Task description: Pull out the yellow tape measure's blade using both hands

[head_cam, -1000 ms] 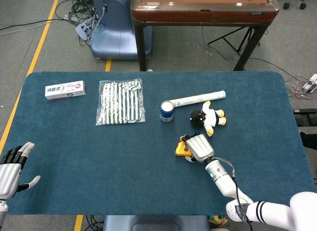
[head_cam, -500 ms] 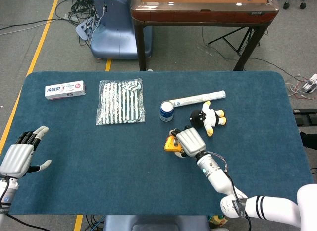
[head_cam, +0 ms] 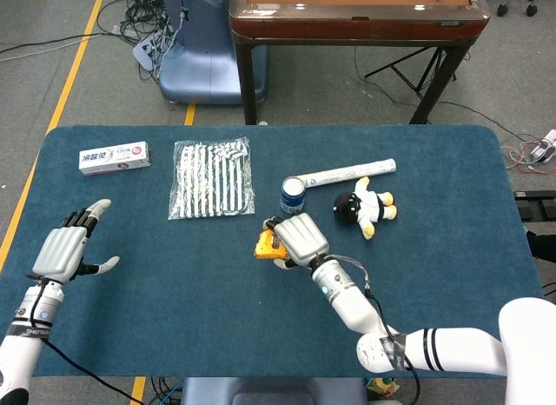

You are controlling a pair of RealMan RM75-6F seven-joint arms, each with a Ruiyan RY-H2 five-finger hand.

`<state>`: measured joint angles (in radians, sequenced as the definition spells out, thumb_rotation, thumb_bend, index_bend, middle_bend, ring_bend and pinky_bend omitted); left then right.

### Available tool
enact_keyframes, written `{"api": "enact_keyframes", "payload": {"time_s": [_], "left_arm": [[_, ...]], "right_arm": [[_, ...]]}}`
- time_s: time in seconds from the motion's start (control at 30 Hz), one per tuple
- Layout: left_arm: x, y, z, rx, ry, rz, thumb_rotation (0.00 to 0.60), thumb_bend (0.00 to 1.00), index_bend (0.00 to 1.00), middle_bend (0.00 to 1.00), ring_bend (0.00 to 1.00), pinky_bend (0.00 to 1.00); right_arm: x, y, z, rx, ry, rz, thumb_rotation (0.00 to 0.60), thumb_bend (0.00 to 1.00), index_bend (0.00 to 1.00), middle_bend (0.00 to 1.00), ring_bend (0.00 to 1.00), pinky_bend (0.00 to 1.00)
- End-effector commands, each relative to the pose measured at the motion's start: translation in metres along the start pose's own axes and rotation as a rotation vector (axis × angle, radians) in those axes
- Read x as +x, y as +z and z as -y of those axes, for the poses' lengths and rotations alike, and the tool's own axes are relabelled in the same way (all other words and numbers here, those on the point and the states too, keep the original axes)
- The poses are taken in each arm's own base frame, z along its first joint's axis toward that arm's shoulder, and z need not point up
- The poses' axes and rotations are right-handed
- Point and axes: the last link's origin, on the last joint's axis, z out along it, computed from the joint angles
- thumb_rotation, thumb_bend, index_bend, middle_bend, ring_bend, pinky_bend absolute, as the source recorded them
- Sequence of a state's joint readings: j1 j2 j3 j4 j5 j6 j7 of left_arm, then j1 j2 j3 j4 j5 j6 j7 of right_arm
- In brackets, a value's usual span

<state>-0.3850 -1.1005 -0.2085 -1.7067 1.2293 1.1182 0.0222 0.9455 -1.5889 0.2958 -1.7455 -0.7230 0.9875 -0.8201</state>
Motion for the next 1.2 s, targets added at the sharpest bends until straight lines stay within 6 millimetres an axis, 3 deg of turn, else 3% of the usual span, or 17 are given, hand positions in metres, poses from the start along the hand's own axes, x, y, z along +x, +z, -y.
{"api": "enact_keyframes", "payload": {"time_s": [0.03, 0.53, 1.2], "left_arm": [[-0.002, 0.012, -0.011, 0.013, -0.091, 0.012, 0.6, 0.18, 0.0, 0.04, 0.05, 0.1], [-0.012, 0.03, -0.026, 0.024, -0.228, 0.048, 0.6, 0.17, 0.0, 0.0, 0.02, 0.09], [-0.031, 0.034, -0.049, -0.04, -0.311, 0.125, 0.6, 0.17, 0.0, 0.0, 0.01, 0.09]], "right_arm": [[0.009, 0.009, 0.019, 0.003, 0.016, -0.019, 0.6, 0.57, 0.57, 0.6, 0.55, 0.28], [0.012, 0.031, 0.078, 0.005, 0.013, -0.065, 0.6, 0.58, 0.57, 0.6, 0.55, 0.28], [0.005, 0.053, 0.11, -0.026, 0.041, -0.085, 0.6, 0.59, 0.58, 0.6, 0.55, 0.28]]}}
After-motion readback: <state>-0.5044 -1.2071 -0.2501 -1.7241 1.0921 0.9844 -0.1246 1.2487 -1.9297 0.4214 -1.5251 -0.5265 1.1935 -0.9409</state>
